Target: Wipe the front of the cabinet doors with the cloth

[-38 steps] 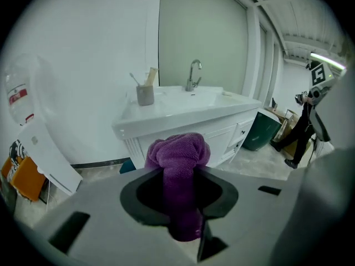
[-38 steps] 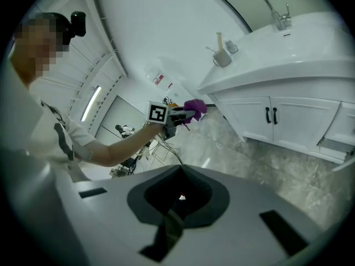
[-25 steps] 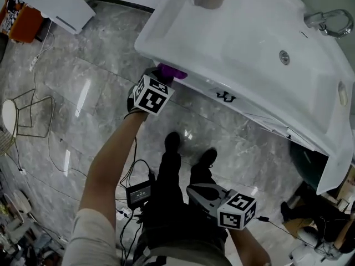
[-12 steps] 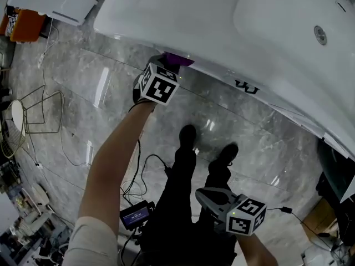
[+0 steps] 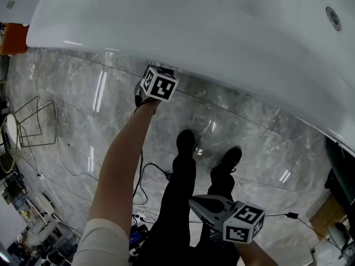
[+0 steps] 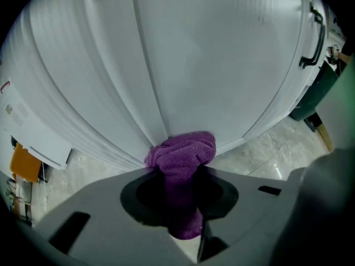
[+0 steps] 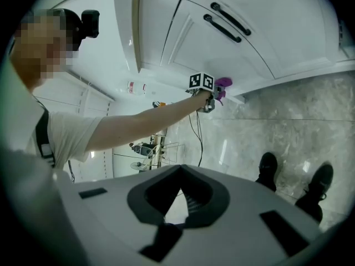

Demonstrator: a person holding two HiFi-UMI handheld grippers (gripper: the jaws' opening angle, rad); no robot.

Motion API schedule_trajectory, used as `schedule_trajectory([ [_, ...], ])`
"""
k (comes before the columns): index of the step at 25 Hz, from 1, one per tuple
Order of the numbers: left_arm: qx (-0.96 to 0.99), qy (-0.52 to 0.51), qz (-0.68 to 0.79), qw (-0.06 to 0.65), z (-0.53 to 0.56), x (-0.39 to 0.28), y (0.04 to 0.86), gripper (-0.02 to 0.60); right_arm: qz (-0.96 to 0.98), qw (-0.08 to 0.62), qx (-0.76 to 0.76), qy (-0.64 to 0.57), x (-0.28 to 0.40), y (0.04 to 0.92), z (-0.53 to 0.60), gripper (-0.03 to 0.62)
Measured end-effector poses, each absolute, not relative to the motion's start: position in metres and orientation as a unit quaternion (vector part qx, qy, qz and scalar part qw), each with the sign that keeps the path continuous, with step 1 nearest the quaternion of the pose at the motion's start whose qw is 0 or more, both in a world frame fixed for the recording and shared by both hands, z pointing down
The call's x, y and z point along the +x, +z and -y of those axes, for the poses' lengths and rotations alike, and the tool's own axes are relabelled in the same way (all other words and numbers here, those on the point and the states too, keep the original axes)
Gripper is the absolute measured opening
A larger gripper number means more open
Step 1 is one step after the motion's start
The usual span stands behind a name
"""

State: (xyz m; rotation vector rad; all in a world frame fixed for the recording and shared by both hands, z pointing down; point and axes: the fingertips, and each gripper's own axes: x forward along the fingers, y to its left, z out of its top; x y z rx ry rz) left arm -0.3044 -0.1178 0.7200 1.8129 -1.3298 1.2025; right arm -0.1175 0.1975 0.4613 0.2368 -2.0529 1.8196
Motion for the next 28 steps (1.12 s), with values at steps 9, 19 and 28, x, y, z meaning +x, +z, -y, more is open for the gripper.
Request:
schedule_trajectory([
  [9,0.653,0.442,0.496,0.363,0.109,-0.297,0.784,0.109,0.723,0.194,0.097,0.656,-0.119,0.493,-0.201,0.009],
  [19,0.715,0.376,0.502,0.31,0.072,-0.282,0.635,0.107,0.742,0.178,0.098,0.639,-0.12,0.449,-0.188,0.009],
  [28,0.803,0.272,0.497,0.182,0.093,-0.196,0.447,0.107,0.748,0.171,0.108,0.632,-0.11,0.431,-0.184,0.009],
])
